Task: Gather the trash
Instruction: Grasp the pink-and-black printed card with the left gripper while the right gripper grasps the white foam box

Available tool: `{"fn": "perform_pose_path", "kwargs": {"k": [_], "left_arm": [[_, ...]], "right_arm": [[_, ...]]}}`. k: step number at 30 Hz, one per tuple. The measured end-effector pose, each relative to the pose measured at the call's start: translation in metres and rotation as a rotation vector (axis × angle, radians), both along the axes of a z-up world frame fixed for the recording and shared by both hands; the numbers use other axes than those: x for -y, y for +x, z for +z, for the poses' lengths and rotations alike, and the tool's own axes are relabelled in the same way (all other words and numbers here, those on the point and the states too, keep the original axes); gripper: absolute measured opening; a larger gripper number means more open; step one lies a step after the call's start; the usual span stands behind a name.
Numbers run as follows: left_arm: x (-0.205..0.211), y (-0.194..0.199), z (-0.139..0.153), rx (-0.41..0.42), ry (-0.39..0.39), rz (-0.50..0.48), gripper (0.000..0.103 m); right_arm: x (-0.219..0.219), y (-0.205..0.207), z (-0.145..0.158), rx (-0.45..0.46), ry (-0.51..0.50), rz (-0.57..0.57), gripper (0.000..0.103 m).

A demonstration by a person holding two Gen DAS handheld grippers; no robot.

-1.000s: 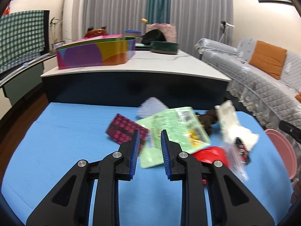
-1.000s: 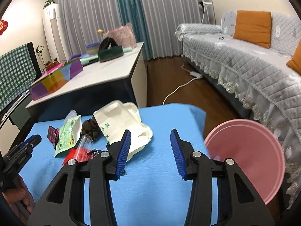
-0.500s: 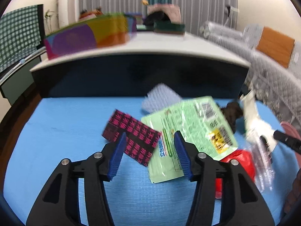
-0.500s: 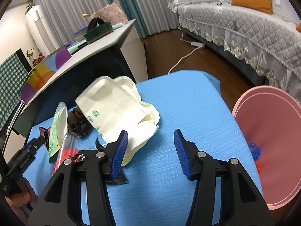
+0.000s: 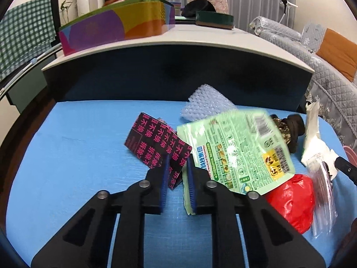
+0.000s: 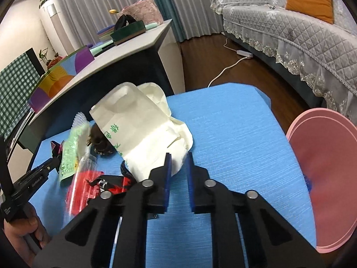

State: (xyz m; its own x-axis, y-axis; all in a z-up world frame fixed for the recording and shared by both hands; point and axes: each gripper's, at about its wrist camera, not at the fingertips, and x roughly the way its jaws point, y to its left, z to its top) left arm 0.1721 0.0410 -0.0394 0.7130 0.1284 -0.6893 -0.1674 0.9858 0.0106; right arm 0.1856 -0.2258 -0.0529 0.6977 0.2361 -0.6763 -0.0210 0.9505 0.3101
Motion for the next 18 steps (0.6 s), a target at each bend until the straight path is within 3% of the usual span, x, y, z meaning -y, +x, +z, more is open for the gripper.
{"fn": "perform_pose_path", "kwargs": {"k": [9, 18], "left_arm": [[-0.009, -0.023, 0.014, 0.066, -0.014, 0.032, 0.000], [-0.014, -0.043, 0.032, 0.105, -0.017, 0.042, 0.000]], "right_arm": [[0.002, -0.017, 0.035, 0.114, -0.009, 0.016, 0.002], [0.010, -0.039, 0.064, 0.186, -0.017, 0.003, 0.001]]}}
